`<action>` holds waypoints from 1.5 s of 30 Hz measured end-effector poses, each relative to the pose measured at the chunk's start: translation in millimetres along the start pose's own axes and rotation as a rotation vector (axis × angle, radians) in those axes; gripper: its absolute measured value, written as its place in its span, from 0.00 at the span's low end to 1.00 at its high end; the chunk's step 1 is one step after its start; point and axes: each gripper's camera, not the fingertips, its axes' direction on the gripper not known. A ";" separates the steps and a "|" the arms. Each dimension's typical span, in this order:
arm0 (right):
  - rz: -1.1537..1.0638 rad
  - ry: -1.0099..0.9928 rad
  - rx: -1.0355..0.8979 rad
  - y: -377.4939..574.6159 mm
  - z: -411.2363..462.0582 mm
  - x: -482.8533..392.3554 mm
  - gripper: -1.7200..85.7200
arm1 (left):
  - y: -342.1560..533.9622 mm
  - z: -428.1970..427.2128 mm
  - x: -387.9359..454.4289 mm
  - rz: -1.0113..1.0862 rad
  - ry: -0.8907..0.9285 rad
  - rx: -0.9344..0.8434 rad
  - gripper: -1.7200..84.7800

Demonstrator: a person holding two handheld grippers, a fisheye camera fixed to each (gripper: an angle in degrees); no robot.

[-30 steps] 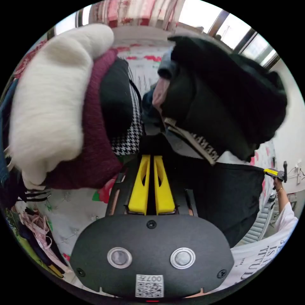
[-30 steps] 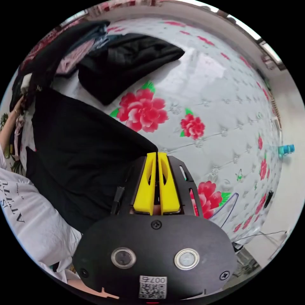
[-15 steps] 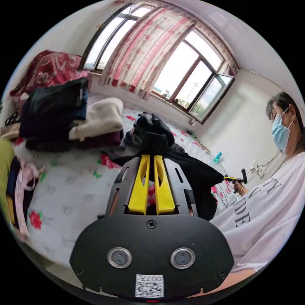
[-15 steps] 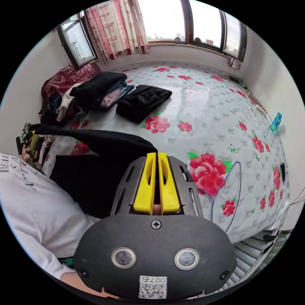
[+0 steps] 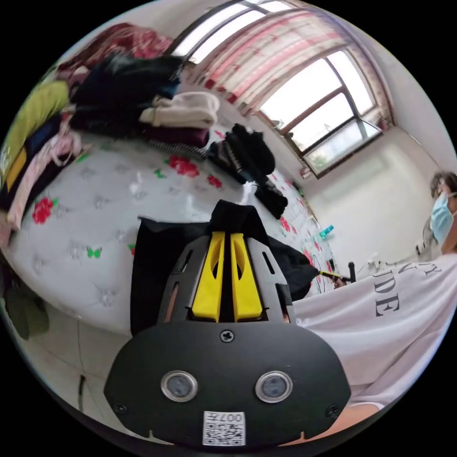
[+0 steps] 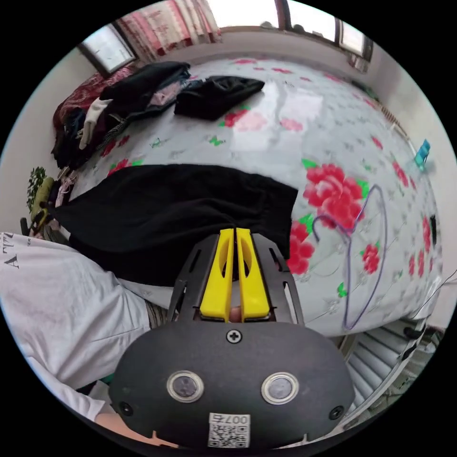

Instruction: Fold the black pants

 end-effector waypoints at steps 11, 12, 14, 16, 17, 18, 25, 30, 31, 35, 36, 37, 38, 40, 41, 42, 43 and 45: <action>0.063 0.014 -0.193 48.4 61.7 29.8 0.02 | 118.3 18.0 -51.5 -0.312 -0.134 -0.142 0.02; 0.081 0.011 -0.203 51.2 67.3 32.3 0.02 | 131.4 28.9 -59.5 -0.370 -0.139 -0.154 0.02; 0.137 -0.011 -0.202 53.5 73.8 40.4 0.02 | 140.9 43.1 -66.1 -0.421 -0.160 -0.183 0.03; 0.152 -0.038 -0.206 49.9 72.0 45.7 0.02 | 141.3 55.4 -69.8 -0.442 -0.181 -0.203 0.05; 0.147 -0.050 -0.227 47.7 70.4 49.0 0.02 | 139.7 56.7 -70.1 -0.442 -0.181 -0.204 0.05; 0.143 -0.047 -0.233 47.2 68.3 50.6 0.02 | 135.8 57.2 -69.6 -0.435 -0.179 -0.198 0.07; 0.260 -0.136 -0.042 66.4 17.4 85.8 0.03 | 141.8 30.7 -62.3 -0.446 -0.199 -0.136 0.09; 0.268 -0.217 0.068 47.5 11.9 74.5 0.03 | 168.7 5.9 -64.8 -0.533 -0.236 -0.052 0.09; 0.250 -0.218 0.062 37.3 16.3 67.4 0.03 | 173.9 0.9 -66.4 -0.555 -0.234 -0.023 0.09; 0.163 -0.301 0.052 -3.7 30.2 29.5 0.03 | 178.0 -8.1 -66.1 -0.568 -0.242 0.043 0.09; 0.143 -0.308 0.047 -9.8 32.3 21.6 0.03 | 174.9 -7.9 -65.4 -0.554 -0.237 0.056 0.09; 0.096 -0.313 0.031 -22.2 37.2 4.4 0.03 | 168.6 -4.4 -64.5 -0.530 -0.228 0.055 0.09; 0.044 -0.315 0.005 -34.8 43.2 -14.3 0.03 | 164.3 -1.6 -63.7 -0.512 -0.225 0.053 0.09; -0.022 -0.323 -0.029 -53.0 52.0 -40.6 0.03 | 141.1 17.7 -61.0 -0.428 -0.220 0.020 0.10; -0.057 -0.334 -0.041 -64.8 55.8 -56.9 0.03 | 134.0 24.6 -60.7 -0.406 -0.223 0.003 0.10; -0.072 -0.339 -0.043 -70.7 57.0 -64.6 0.04 | 119.0 39.8 -60.3 -0.362 -0.235 -0.035 0.11; -0.097 -0.349 -0.042 -82.8 58.2 -79.2 0.04 | 103.8 55.7 -60.2 -0.322 -0.251 -0.065 0.12; -0.131 -0.356 -0.038 -102.5 57.5 -98.5 0.04 | 81.8 79.6 -61.4 -0.275 -0.267 -0.100 0.14</action>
